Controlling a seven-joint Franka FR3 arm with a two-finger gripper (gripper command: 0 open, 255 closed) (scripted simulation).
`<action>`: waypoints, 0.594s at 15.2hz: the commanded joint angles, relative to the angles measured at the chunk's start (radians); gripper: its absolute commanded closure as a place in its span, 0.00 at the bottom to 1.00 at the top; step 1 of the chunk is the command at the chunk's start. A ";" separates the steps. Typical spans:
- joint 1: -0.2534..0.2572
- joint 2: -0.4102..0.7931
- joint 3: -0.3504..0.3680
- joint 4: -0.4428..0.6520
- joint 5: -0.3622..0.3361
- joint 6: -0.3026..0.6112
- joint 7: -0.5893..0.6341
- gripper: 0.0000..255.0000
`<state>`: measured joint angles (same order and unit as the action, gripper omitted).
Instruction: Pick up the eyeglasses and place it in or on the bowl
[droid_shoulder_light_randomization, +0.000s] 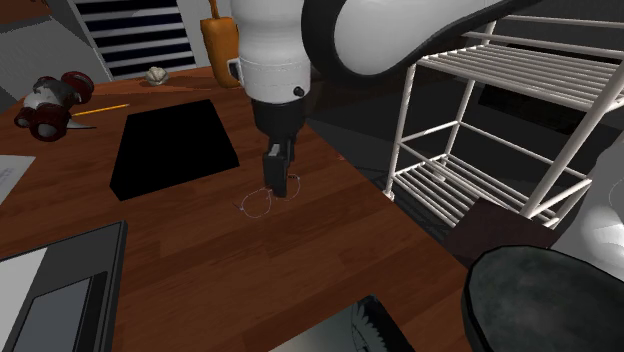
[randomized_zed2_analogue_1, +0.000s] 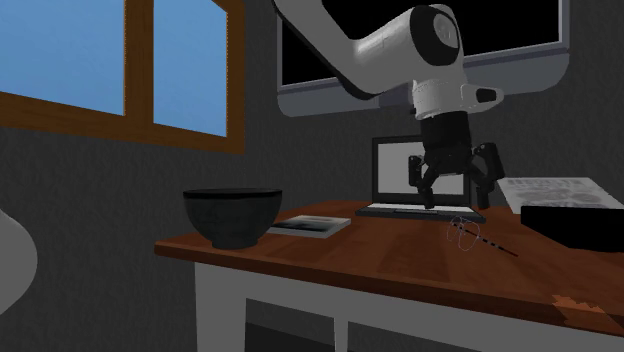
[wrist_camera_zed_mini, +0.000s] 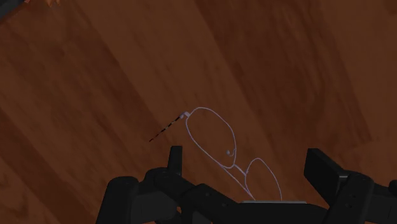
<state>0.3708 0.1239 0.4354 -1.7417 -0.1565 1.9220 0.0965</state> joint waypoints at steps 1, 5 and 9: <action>0.024 0.053 0.013 0.058 -0.031 -0.002 0.014 0.00; 0.023 0.066 0.009 0.021 -0.040 0.047 0.020 0.00; 0.022 0.080 0.006 -0.009 -0.049 0.089 0.026 0.00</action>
<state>0.3923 0.1997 0.4416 -1.7460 -0.2027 2.0020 0.1202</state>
